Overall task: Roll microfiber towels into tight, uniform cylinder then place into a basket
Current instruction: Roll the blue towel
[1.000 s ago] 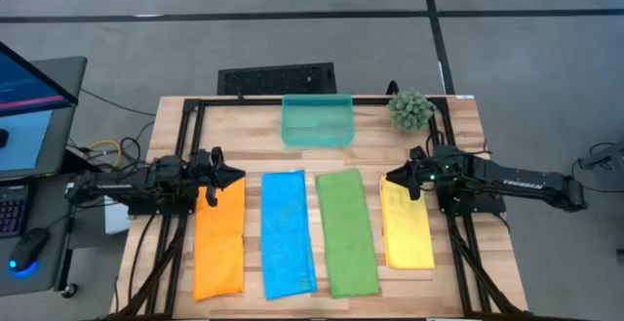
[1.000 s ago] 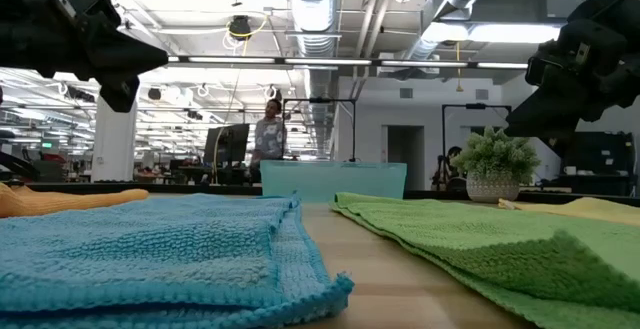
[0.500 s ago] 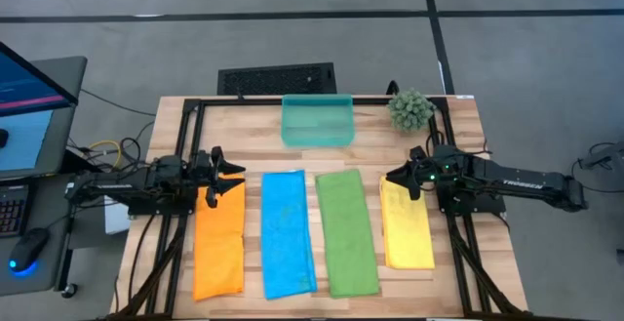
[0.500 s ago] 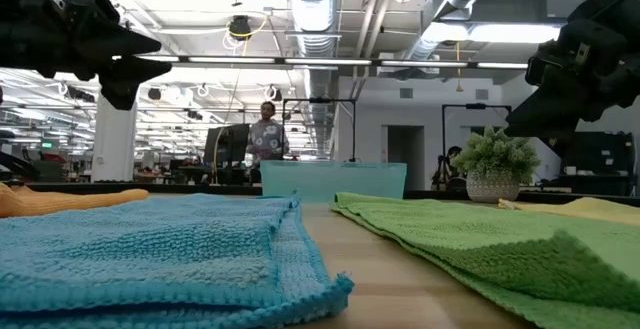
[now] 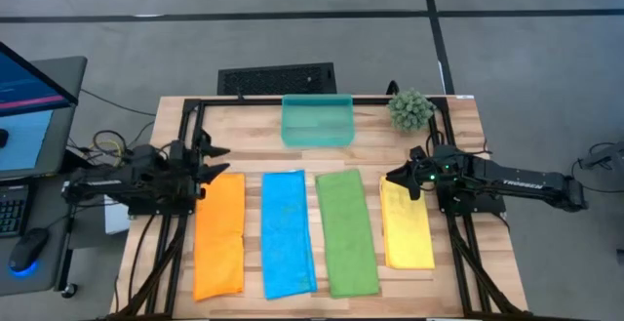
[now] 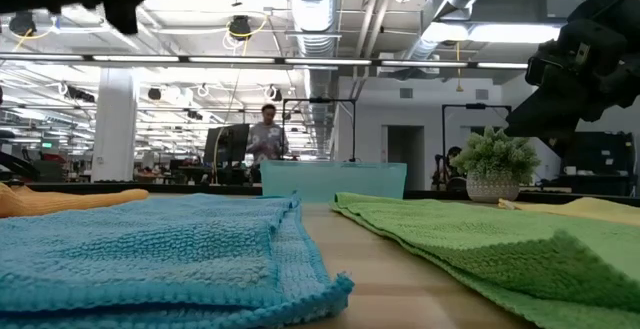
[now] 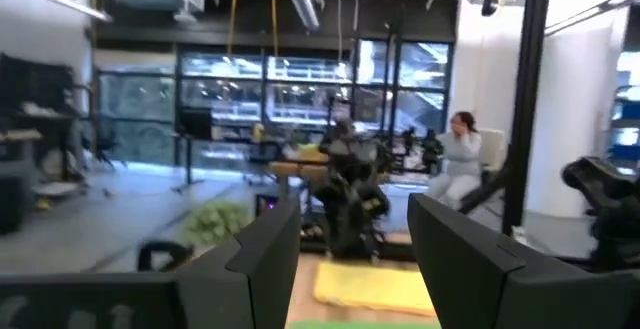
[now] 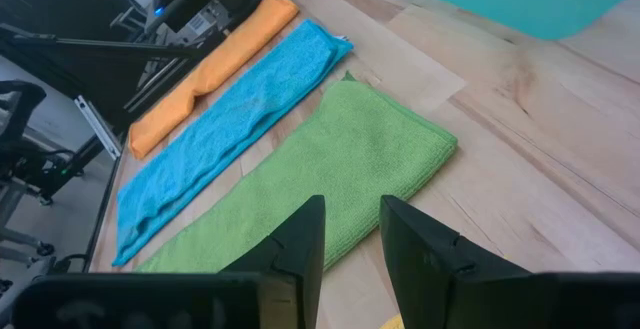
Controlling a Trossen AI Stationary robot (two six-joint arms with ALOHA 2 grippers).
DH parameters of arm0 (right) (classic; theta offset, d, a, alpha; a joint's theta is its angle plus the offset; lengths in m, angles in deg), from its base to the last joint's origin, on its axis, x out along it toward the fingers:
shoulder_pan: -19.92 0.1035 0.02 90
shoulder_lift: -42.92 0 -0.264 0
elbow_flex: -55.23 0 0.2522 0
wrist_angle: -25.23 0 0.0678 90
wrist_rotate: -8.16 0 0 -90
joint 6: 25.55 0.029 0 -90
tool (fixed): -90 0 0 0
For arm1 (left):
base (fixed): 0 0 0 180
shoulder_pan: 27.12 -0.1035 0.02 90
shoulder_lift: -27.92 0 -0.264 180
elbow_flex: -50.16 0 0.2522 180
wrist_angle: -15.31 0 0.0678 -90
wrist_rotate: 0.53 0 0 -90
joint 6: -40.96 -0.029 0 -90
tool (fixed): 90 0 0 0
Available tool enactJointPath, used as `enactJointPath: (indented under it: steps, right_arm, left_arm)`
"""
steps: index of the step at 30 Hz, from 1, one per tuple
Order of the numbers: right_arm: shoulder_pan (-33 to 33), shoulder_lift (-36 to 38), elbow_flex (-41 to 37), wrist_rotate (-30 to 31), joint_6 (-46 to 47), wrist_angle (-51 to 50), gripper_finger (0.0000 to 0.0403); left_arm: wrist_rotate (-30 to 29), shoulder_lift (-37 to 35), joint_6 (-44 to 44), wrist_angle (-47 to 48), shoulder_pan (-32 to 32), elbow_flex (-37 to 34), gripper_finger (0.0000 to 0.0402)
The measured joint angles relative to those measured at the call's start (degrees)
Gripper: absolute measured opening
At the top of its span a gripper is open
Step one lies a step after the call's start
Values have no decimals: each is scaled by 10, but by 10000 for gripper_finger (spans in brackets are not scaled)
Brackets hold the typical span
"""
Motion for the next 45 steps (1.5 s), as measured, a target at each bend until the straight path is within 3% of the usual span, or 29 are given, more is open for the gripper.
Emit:
enactJointPath:
  steps: [10, 19, 26, 34, 38, 45]
  right_arm:
    - [0, 0, 0, 0, 0, 0, 123]
    - [0, 0, 0, 0, 0, 0, 123]
    - [0, 0, 0, 0, 0, 0, 123]
    - [0, 0, 0, 0, 0, 0, 123]
    - [0, 0, 0, 0, 0, -1, 123]
    - [0, 0, 0, 0, 0, -2, 123]
  left_arm:
    - [-6, 198, -61, 206, 14, 197, 179]
    - [-29, 389, -92, 252, 129, 296, 179]
    - [-133, 490, -80, 301, 223, 339, 179]
    - [-145, 572, 41, 309, 334, 342, 179]
    - [-182, 625, 89, 299, 393, 342, 179]
    - [-200, 707, 164, 269, 457, 342, 179]
